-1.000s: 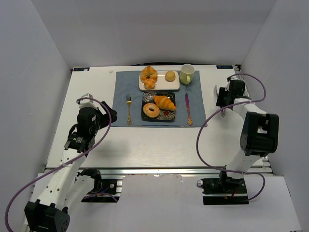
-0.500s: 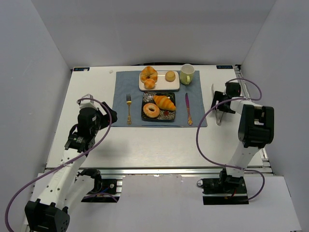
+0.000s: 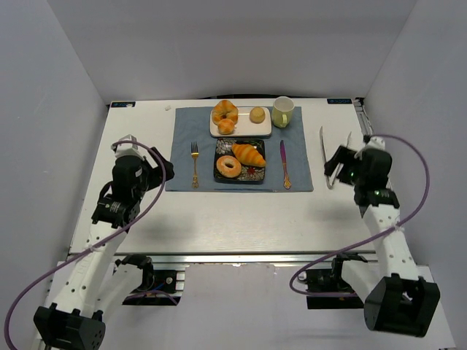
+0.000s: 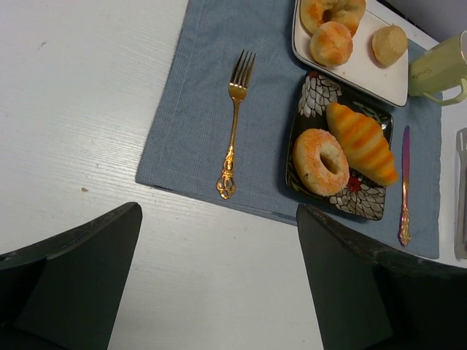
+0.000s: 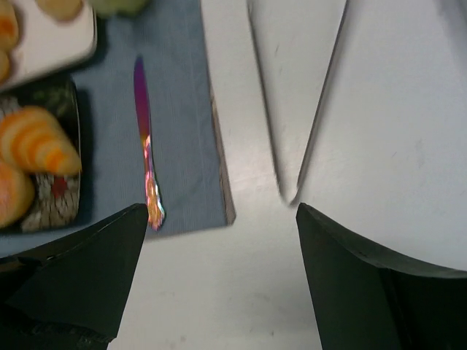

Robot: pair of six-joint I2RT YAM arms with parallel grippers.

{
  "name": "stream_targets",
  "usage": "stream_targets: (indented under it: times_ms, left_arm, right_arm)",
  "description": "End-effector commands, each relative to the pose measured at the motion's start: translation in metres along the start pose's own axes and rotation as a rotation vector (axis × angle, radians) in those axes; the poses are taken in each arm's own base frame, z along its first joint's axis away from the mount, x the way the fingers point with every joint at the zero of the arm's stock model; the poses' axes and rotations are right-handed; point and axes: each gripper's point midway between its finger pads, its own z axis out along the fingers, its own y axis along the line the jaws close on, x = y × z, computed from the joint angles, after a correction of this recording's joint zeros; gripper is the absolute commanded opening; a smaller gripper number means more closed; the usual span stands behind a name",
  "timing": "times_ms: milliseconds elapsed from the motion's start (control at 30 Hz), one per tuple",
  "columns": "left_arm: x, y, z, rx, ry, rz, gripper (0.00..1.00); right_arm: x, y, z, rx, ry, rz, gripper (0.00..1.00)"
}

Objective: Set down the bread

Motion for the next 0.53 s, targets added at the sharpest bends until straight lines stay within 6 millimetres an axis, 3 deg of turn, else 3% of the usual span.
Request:
stream_targets:
  times_ms: [0,167,500]
  left_arm:
    - [0.000,0.003,-0.014,-0.007,0.008,0.006,0.98]
    - [0.009,0.011,-0.025,-0.004,-0.002,-0.015,0.98]
    - [0.031,0.018,-0.029,0.003,0.024,-0.050,0.98]
  right_arm:
    - [0.063,0.013,-0.004,-0.117,0.135,0.063,0.89]
    - [0.068,0.021,-0.007,-0.171,0.162,0.049,0.89]
    - [0.068,0.024,-0.015,-0.198,0.139,0.014,0.89]
